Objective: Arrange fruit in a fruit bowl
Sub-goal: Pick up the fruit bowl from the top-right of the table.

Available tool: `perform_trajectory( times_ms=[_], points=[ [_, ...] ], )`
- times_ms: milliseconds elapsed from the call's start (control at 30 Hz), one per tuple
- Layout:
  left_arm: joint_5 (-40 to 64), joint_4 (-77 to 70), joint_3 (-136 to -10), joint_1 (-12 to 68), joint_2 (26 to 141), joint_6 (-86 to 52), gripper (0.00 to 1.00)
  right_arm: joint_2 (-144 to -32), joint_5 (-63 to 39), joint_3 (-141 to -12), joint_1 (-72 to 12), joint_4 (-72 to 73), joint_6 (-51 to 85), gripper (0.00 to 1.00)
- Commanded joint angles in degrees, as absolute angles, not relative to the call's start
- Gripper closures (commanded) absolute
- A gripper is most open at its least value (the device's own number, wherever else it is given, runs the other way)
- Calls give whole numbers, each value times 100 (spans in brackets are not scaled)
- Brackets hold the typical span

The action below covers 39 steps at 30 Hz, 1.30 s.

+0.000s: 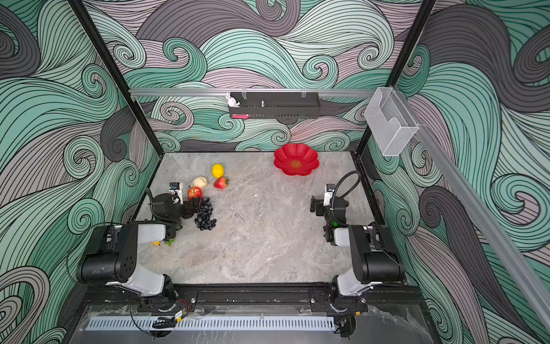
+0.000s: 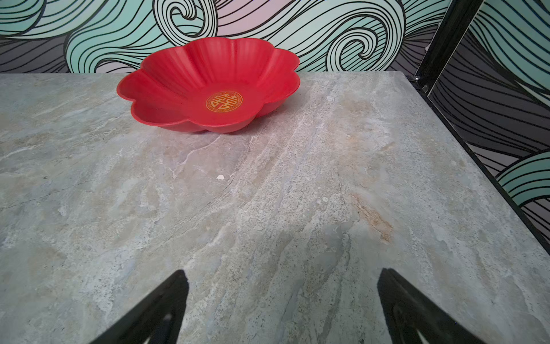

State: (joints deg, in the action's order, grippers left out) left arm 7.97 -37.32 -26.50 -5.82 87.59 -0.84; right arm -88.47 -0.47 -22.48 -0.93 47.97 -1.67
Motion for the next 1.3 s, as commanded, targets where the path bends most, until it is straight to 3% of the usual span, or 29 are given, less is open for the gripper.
perform_trajectory(
  times_ms=[0,833,1033,1267],
  points=[
    [765,-3814,-2690,-613,8736,-78,1,-8820,-98,-2356,-70,4788,-185,0],
    [892,-3831,-2684,-631,8700,-24,1,-8765,-286,-2296,-70,4865,-256,0],
    [1183,-2489,-3003,-549,7752,110,1,-8049,-535,-2054,-87,4720,-360,0],
    [441,-1547,-3204,228,6263,-491,1,-6501,-599,-2553,-317,3125,106,0]
  ],
)
